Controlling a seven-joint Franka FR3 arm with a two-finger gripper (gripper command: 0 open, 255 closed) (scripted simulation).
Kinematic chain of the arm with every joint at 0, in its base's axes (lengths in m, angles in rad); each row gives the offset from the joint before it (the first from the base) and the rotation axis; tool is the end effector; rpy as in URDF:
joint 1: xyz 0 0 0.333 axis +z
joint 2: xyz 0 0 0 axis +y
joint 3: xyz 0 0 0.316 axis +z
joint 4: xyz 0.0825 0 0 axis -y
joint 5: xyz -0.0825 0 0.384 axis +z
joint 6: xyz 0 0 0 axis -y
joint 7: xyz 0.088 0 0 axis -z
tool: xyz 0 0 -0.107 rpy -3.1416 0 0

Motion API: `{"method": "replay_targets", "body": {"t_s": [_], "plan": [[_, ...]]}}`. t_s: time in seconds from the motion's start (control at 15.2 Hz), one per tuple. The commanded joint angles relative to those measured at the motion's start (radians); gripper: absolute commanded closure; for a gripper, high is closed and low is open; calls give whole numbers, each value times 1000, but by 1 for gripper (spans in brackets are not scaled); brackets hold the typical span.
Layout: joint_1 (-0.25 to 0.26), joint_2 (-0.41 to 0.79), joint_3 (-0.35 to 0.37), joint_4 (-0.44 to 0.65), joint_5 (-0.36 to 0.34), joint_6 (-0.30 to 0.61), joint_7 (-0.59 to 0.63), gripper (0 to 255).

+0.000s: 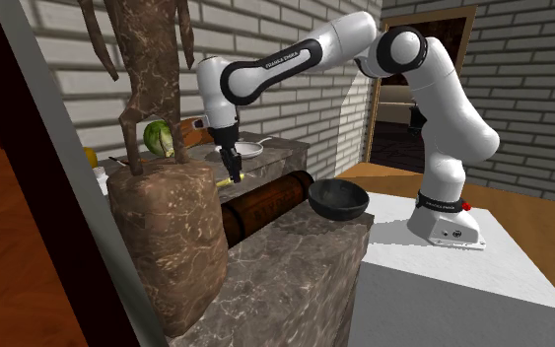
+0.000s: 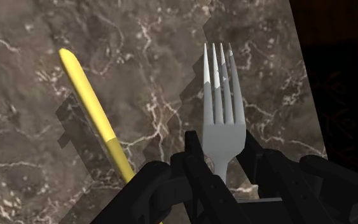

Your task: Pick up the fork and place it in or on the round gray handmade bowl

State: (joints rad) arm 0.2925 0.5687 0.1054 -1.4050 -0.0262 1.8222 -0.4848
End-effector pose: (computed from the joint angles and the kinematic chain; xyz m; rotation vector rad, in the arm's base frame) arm 0.6475 0.2555 0.3627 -2.8000 -1.3162 0.2276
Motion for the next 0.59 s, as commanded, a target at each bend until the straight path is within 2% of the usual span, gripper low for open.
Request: {"method": "replay_targets", "body": {"t_s": [0.0,0.53], "plan": [[0,-11,1,11,1,-23,0,255],[1,-31,2,88,3,-119,0,255]]}}
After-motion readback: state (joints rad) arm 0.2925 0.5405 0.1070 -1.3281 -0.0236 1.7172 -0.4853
